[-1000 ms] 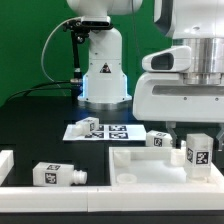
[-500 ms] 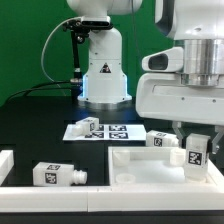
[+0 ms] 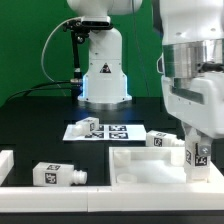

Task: Assemble one leg

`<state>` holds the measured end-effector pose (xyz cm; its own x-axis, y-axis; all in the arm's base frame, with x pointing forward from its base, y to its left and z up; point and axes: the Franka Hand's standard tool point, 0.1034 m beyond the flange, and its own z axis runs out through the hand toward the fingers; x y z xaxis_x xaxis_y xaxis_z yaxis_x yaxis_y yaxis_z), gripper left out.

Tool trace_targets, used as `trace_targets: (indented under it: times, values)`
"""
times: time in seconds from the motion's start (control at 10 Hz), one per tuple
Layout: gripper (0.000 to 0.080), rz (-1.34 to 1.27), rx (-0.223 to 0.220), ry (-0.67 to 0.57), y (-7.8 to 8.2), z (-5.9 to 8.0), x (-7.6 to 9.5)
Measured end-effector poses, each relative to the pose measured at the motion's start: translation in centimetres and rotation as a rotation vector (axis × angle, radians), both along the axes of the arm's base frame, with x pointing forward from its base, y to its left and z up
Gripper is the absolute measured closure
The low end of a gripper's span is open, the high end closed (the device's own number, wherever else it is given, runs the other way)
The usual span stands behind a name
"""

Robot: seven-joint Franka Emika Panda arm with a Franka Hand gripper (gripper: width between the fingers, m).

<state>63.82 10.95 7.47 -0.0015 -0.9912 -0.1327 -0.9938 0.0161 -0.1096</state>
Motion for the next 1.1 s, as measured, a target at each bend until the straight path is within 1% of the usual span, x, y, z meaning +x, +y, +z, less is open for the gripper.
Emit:
trace_targets:
  times: [0.1, 0.2, 0.3, 0.4, 0.5, 0.6, 0.9, 1.0, 1.1]
  values:
    - [0.0514, 0.018, -0.003, -0.002, 0.05, -0.01, -0.01]
    - [0.044, 0.029, -0.004, -0.003, 0.03, -0.06, -0.03]
    - [0.0265, 0.032, -0.004, -0.003, 0.13, -0.04, -0.02]
    - [0.0265, 0.211, -0.028, -0.018, 0.36, 0.18, -0.01]
    - [0.017, 0.364, -0.04, -0.04, 0.55, 0.42, 0.02]
    - [0.0156, 0.576, -0.05, -0.051, 0.73, 0.35, -0.36]
    - [0.0151, 0.751, -0.077, -0.069, 0.42, 0.28, -0.37]
    - [0.015, 0.847, -0.097, -0.075, 0.24, 0.28, -0.36]
    - [0.015, 1.08, -0.141, -0.085, -0.06, 0.25, -0.37]
